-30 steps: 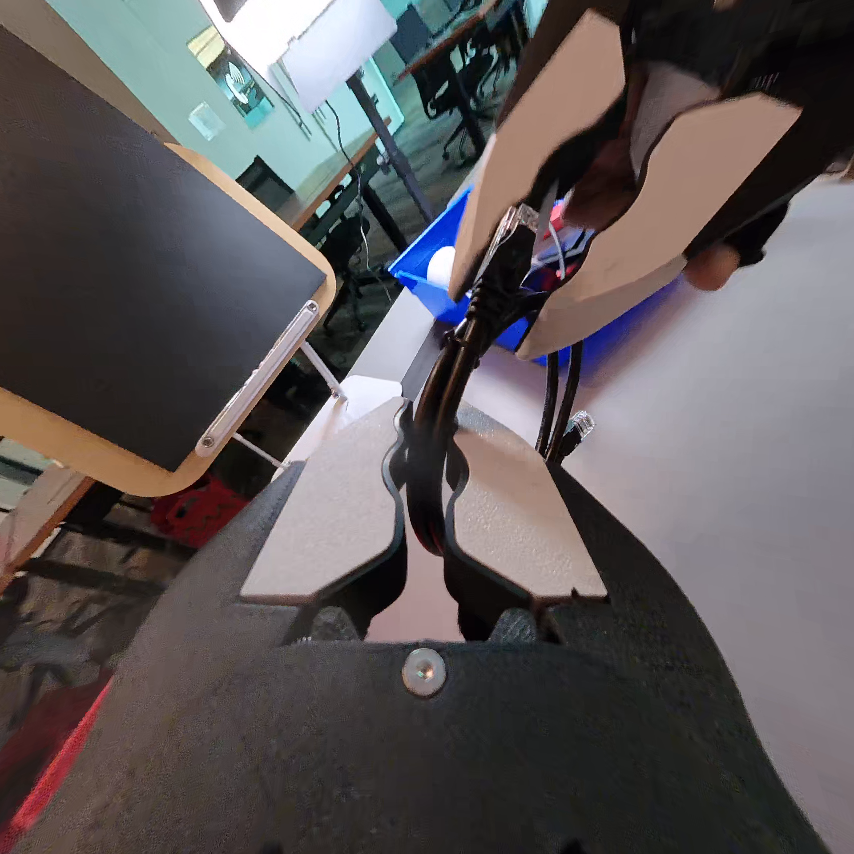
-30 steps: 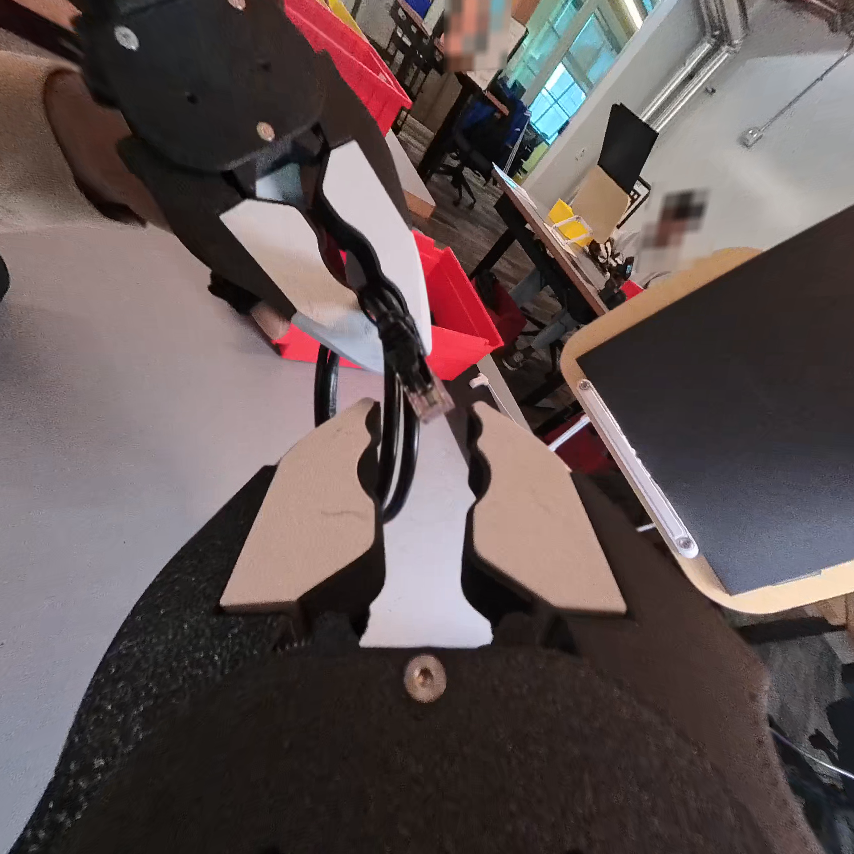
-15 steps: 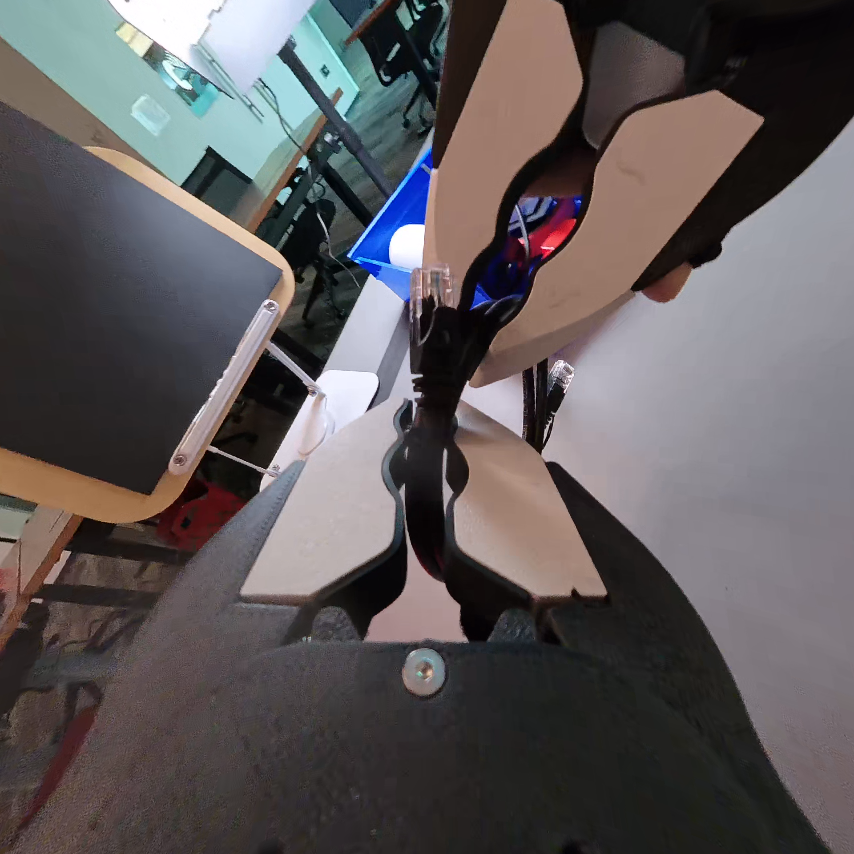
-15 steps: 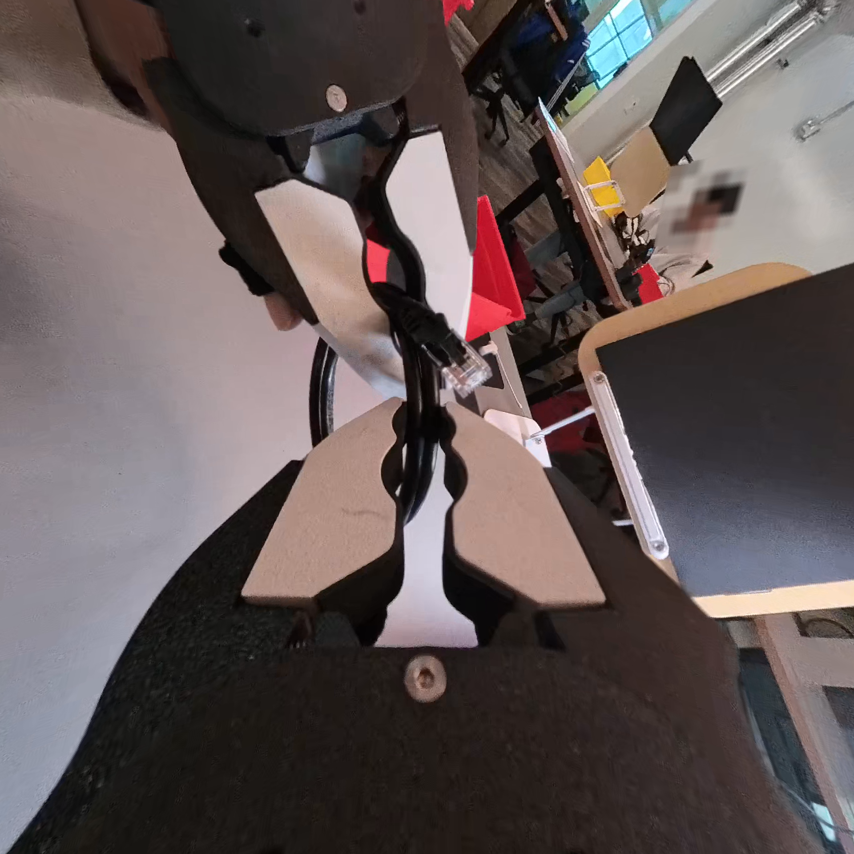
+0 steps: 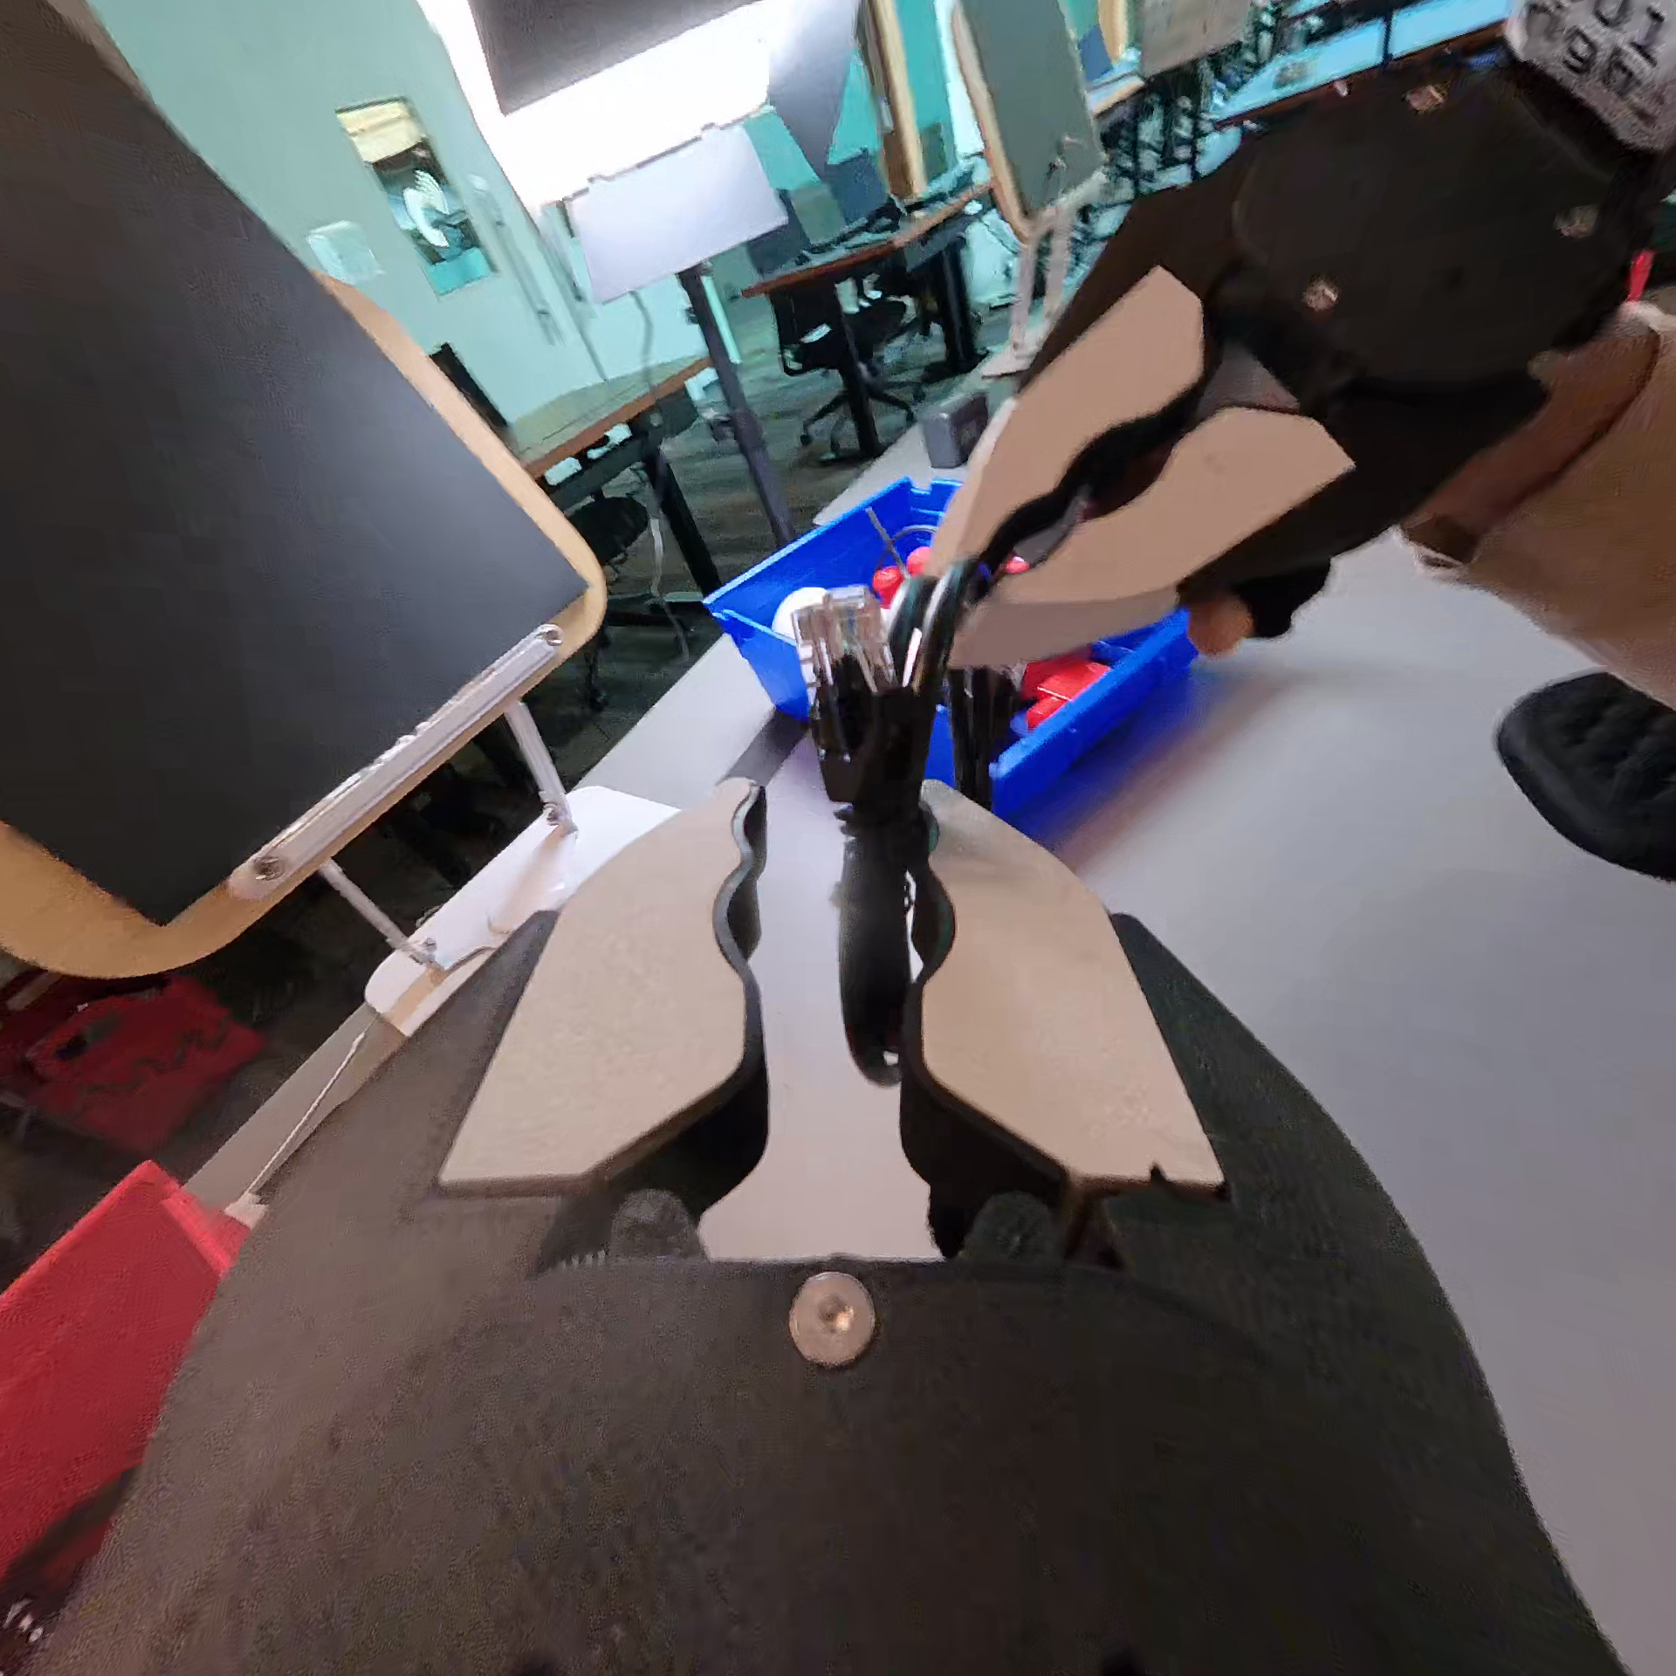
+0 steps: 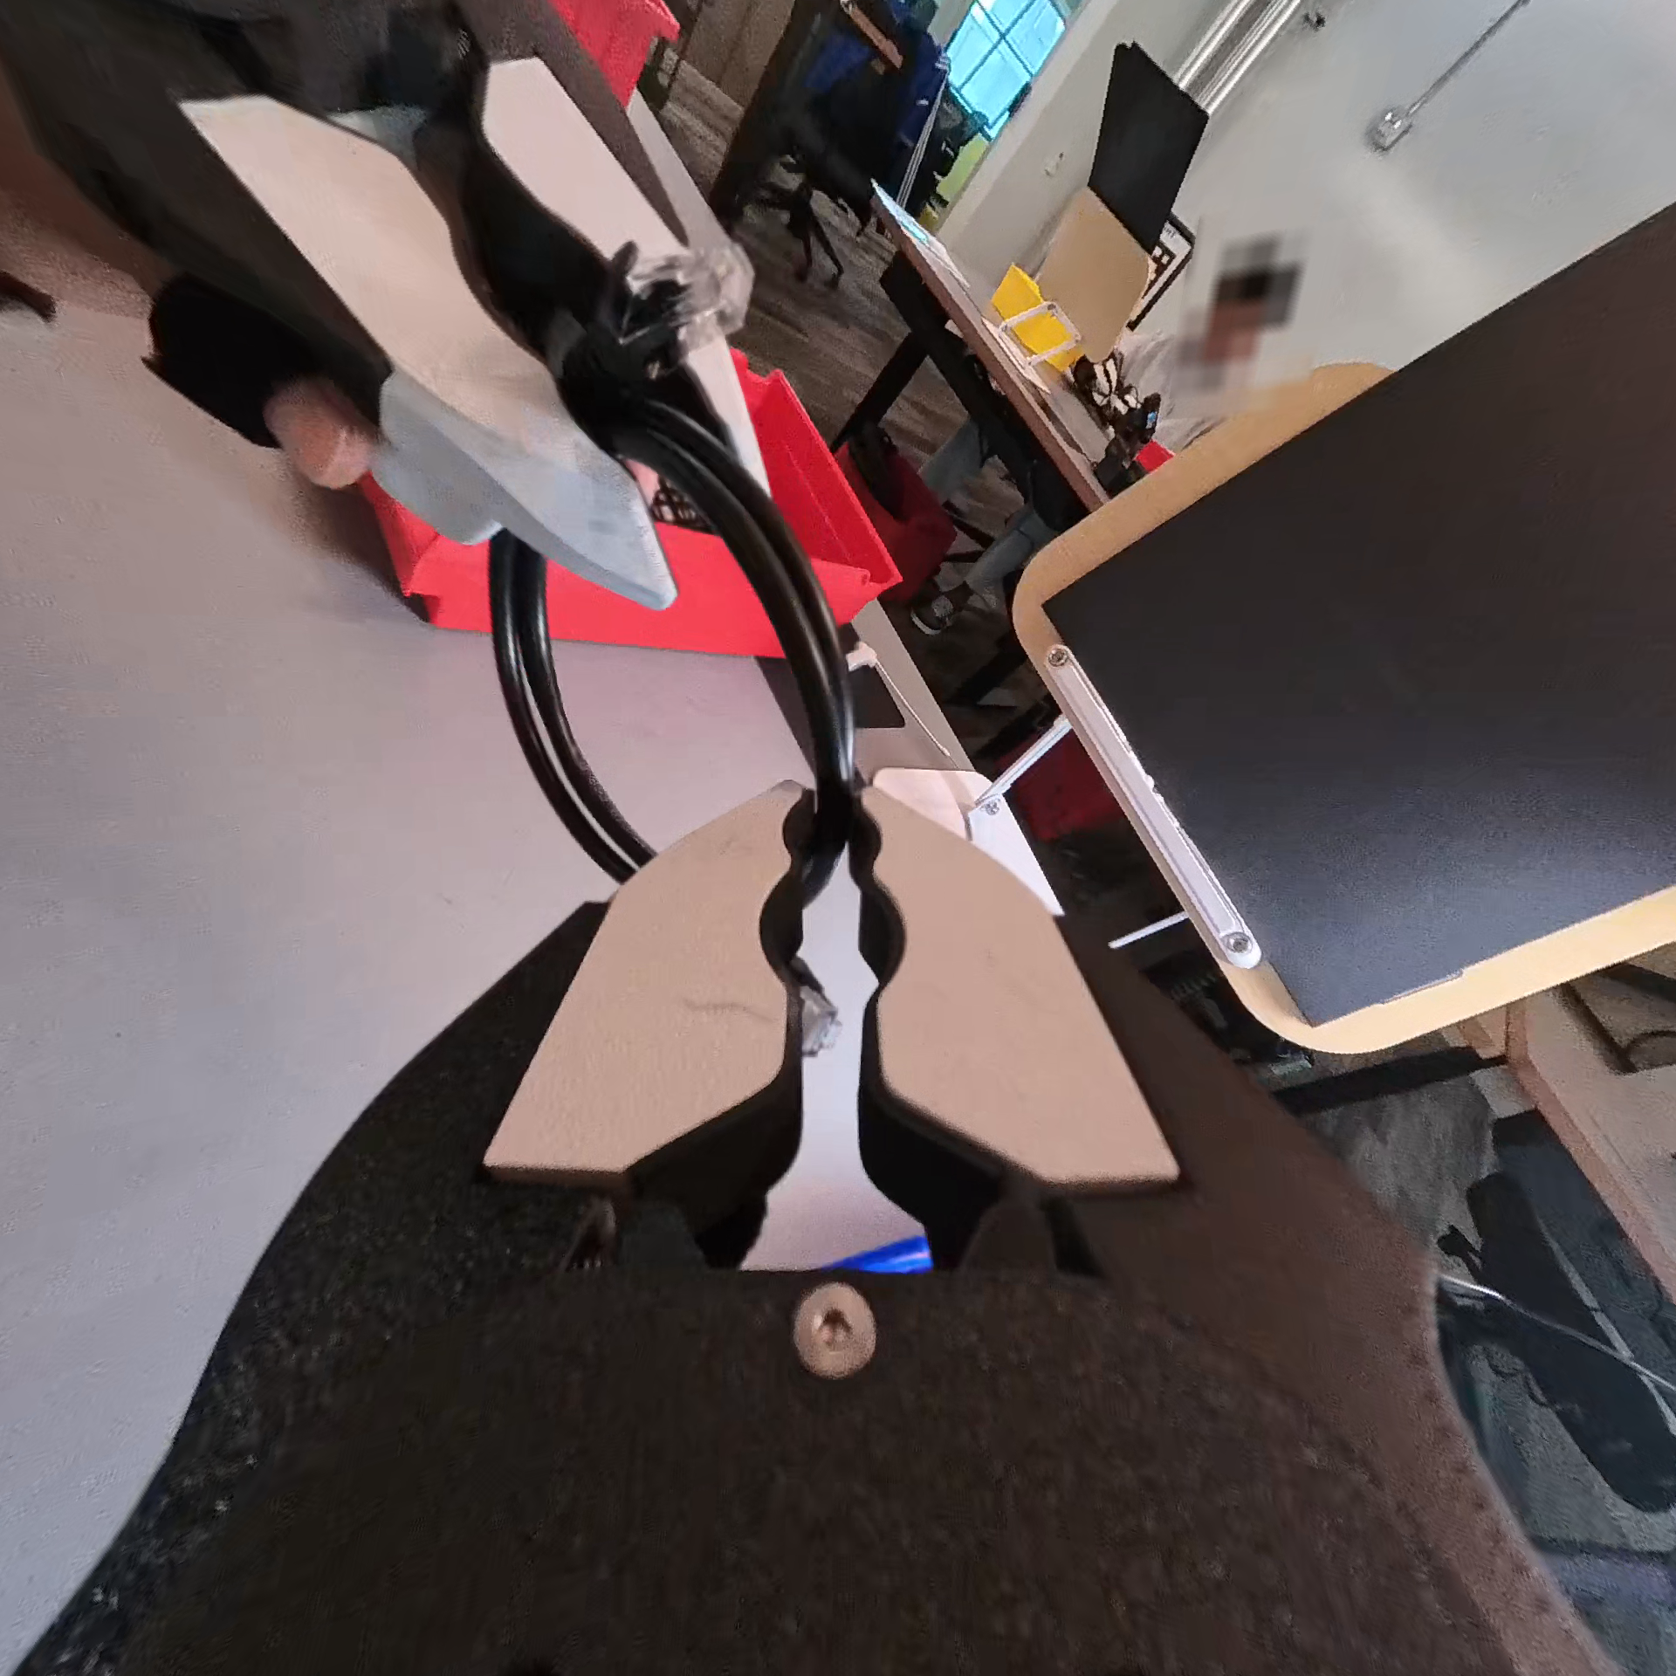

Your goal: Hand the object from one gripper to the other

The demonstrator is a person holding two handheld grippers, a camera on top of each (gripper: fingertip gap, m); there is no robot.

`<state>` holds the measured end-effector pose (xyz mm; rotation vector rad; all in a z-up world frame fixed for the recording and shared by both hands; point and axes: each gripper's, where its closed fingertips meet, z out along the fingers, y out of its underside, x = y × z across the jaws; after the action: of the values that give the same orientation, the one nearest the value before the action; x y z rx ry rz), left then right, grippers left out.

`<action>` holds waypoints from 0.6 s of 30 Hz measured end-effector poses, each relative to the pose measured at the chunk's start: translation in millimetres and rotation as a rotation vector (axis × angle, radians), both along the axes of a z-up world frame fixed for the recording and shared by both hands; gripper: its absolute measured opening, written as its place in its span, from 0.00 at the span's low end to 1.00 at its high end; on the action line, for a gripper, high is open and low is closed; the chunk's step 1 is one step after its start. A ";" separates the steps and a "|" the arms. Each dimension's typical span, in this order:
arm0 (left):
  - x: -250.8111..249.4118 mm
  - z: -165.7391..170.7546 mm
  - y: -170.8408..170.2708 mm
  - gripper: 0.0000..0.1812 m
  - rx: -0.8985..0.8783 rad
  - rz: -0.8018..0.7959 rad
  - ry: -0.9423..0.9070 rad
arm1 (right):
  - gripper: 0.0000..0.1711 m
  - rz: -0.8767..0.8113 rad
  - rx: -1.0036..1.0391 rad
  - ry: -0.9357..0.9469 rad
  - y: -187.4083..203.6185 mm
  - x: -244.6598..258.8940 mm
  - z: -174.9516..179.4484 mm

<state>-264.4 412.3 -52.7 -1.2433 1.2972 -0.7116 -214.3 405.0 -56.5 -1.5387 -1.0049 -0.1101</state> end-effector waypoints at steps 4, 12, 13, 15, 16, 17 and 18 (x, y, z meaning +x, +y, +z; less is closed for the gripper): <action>-0.3 4.9 -5.6 0.18 0.034 -0.006 0.001 | 0.04 -0.149 -0.009 -0.070 5.6 39.2 6.2; -12.7 14.7 6.2 0.15 0.043 0.050 -0.036 | 0.04 -0.540 -0.021 0.101 6.2 184.9 22.7; -12.5 14.2 6.4 0.15 0.039 0.047 -0.037 | 0.04 -0.565 -0.029 0.126 5.4 195.7 21.7; -11.8 13.0 6.6 0.15 0.040 0.047 -0.035 | 0.04 -0.601 -0.053 0.173 2.8 211.9 18.5; -11.1 12.2 6.2 0.14 0.042 0.045 -0.031 | 0.04 -0.617 -0.074 0.197 1.6 218.3 15.8; -10.4 11.4 5.7 0.14 0.045 0.044 -0.028 | 0.04 -0.631 -0.087 0.213 0.7 224.1 13.9; -9.7 10.5 5.4 0.14 0.047 0.044 -0.024 | 0.04 -0.645 -0.094 0.219 -0.5 229.4 12.2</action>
<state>-274.1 417.7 -42.2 -1.2176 1.2565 -0.6592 15.1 404.5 -44.3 -1.8689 -0.3186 -0.3399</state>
